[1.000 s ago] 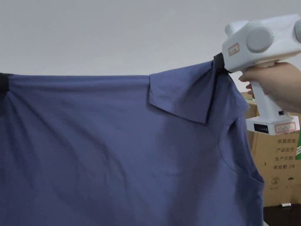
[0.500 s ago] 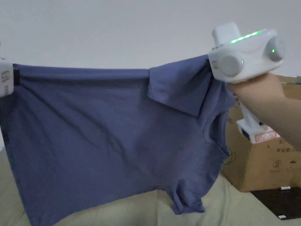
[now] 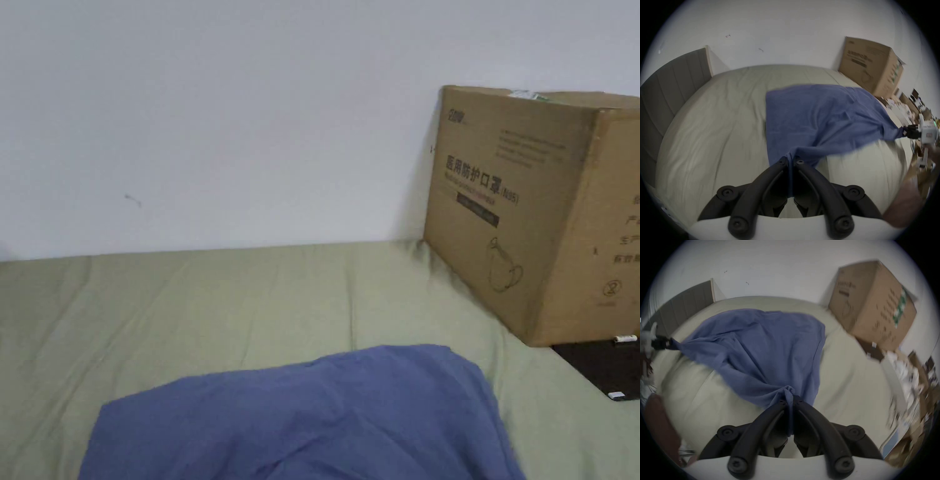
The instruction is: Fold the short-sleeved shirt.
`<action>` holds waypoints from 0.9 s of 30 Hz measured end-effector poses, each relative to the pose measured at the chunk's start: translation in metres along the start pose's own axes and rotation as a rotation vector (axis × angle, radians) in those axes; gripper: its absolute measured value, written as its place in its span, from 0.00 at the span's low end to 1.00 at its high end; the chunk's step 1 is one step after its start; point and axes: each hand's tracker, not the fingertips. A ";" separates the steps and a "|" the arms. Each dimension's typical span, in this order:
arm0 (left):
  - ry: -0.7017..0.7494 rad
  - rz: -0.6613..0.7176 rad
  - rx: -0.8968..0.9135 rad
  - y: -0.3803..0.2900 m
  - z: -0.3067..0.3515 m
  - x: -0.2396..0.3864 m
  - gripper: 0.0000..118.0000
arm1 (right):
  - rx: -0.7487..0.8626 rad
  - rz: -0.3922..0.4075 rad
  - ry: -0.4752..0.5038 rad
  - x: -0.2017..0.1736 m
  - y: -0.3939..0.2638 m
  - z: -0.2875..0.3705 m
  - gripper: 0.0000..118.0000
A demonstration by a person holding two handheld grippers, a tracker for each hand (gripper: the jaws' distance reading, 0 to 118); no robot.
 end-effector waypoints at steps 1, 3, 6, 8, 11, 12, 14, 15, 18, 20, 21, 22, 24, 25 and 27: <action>-0.010 -0.020 -0.012 -0.013 0.014 0.001 0.04 | -0.009 -0.032 0.022 -0.001 -0.017 0.020 0.03; 0.008 -0.038 -0.059 -0.032 0.039 0.000 0.04 | -0.033 -0.058 0.037 0.002 -0.041 0.051 0.03; 0.002 -0.022 -0.096 -0.049 0.074 -0.007 0.04 | -0.052 -0.068 0.060 0.004 -0.066 0.095 0.03; -0.013 -0.010 -0.091 -0.054 0.094 -0.009 0.04 | -0.054 -0.085 0.097 0.006 -0.077 0.116 0.03; -0.019 -0.006 -0.084 -0.053 0.106 -0.009 0.04 | -0.016 -0.122 0.094 0.002 -0.081 0.129 0.03; -0.018 -0.007 -0.078 -0.053 0.106 -0.008 0.04 | -0.016 -0.143 0.088 0.002 -0.080 0.127 0.03; -0.014 -0.011 -0.061 -0.051 0.098 -0.010 0.10 | -0.024 -0.210 0.086 0.004 -0.077 0.110 0.05; -0.005 -0.008 -0.060 -0.049 0.094 -0.011 0.16 | -0.027 -0.237 0.074 0.005 -0.075 0.104 0.08; 0.008 0.060 -0.042 -0.044 0.079 -0.019 0.72 | -0.034 -0.369 0.045 0.014 -0.065 0.080 0.56; 0.022 0.120 -0.036 -0.040 0.079 -0.012 1.00 | -0.035 -0.426 0.009 0.019 -0.063 0.076 0.92; 0.017 0.147 -0.011 -0.040 0.083 -0.013 0.97 | -0.021 -0.445 -0.005 0.021 -0.063 0.077 0.94; 0.009 0.178 0.041 -0.040 0.091 -0.015 0.97 | 0.029 -0.446 0.004 0.021 -0.062 0.085 0.94; 0.004 0.192 0.043 -0.036 0.099 -0.016 0.97 | 0.099 -0.418 0.010 0.018 -0.058 0.101 0.94; 0.014 0.204 0.069 -0.036 0.106 -0.013 0.97 | 0.125 -0.396 0.011 0.013 -0.056 0.111 0.94; 0.042 0.172 0.132 -0.032 0.119 -0.002 0.97 | 0.173 -0.365 -0.003 0.002 -0.050 0.128 0.94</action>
